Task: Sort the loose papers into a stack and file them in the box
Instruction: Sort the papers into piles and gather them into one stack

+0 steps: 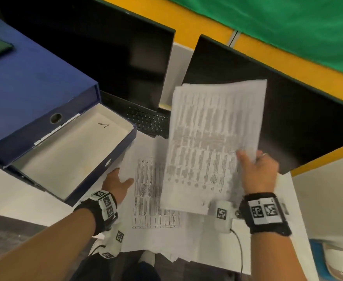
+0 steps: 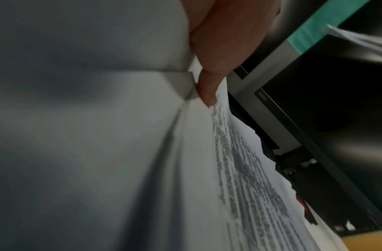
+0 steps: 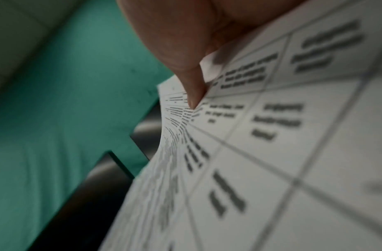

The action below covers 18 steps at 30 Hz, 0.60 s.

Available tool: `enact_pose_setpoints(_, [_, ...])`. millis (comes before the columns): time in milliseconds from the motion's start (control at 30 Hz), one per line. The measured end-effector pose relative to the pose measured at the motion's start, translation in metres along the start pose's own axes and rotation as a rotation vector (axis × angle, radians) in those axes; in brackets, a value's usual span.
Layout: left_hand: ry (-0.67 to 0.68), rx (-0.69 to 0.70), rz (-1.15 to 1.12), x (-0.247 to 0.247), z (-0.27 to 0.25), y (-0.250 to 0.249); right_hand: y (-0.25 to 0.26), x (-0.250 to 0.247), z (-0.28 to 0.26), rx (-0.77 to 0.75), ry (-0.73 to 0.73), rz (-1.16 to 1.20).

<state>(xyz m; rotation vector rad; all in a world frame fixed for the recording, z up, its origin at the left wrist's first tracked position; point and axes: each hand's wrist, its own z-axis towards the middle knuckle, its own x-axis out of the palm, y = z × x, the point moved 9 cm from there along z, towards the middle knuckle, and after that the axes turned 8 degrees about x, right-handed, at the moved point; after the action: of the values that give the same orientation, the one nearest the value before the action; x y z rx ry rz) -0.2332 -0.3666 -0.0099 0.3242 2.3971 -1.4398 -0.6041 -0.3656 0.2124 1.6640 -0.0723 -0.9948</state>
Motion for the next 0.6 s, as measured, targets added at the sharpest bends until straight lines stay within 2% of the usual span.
enact_pose_setpoints(100, [0.033,-0.011,0.021,0.008,0.000,-0.003,-0.061,0.061,-0.009,0.191,0.148,-0.080])
enact_pose_setpoints(200, [0.112,-0.063,0.137,0.013,-0.003,-0.003,-0.123,0.117,-0.022,0.318,0.303,-0.294])
enact_pose_setpoints(300, [0.146,0.011,0.119,0.022,-0.005,-0.012,-0.152,0.169,-0.045,0.235,0.473,-0.553])
enact_pose_setpoints(367, [0.115,0.060,0.170,0.025,-0.005,-0.018,-0.156,0.186,-0.057,0.189,0.500,-0.579])
enact_pose_setpoints(500, [0.102,0.170,0.150,0.023,-0.017,-0.050,-0.167,0.168,-0.050,0.250,0.492,-0.512])
enact_pose_setpoints(600, [0.137,0.325,0.065,0.015,-0.031,-0.088,-0.152,0.137,-0.037,0.333,0.456,-0.137])
